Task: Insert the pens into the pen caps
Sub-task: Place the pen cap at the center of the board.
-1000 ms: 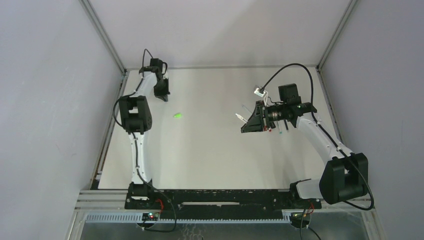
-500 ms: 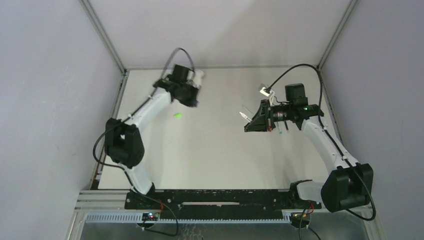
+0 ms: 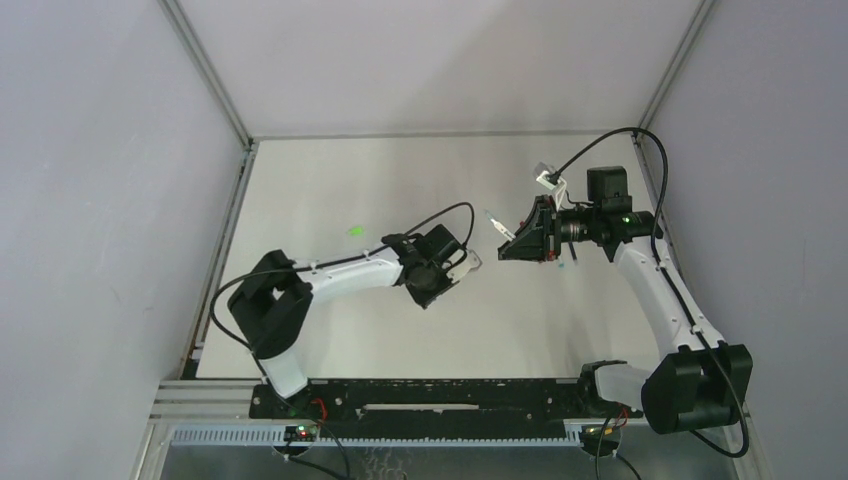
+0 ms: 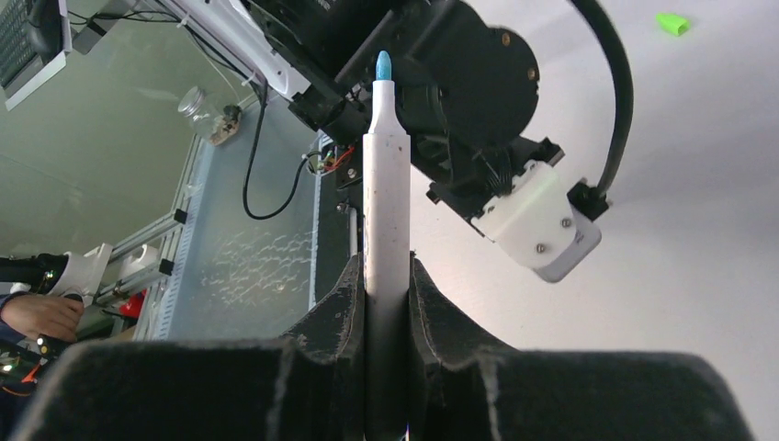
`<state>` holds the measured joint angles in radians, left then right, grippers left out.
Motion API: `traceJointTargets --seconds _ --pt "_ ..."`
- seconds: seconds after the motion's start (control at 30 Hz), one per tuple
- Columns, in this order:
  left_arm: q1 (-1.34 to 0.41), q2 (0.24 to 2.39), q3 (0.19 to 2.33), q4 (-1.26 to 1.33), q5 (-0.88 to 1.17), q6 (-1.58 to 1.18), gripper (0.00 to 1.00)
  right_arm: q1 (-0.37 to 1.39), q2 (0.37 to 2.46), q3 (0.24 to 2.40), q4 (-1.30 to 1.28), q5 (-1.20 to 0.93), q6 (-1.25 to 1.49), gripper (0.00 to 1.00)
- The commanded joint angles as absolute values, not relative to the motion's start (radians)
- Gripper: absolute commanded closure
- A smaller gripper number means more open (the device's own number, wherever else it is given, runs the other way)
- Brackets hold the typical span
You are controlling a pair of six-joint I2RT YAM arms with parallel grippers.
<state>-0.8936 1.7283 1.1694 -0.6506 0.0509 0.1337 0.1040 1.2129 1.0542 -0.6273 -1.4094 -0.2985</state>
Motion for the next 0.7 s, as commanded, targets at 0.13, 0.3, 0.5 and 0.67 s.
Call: traceJointTargets --seconds 0.13,0.3,0.5,0.67 --pt "-0.931 1.814 1.166 -0.683 -0.038 0.187 0.9 0.1 1.196 1.088 -0.643 -1.436 -0.33 1.0" --pt "-0.934 1.826 1.165 -0.681 -0.066 0.162 0.78 0.1 1.207 1.088 -0.644 -1.436 -0.333 1.0" --pt "-0.935 1.768 1.153 -0.656 -0.149 0.094 0.61 0.099 1.215 1.087 -0.646 -1.434 -0.335 1.0" --pt "-0.935 1.628 1.104 -0.576 -0.168 0.008 0.59 0.1 1.221 1.087 -0.647 -1.434 -0.338 1.0"
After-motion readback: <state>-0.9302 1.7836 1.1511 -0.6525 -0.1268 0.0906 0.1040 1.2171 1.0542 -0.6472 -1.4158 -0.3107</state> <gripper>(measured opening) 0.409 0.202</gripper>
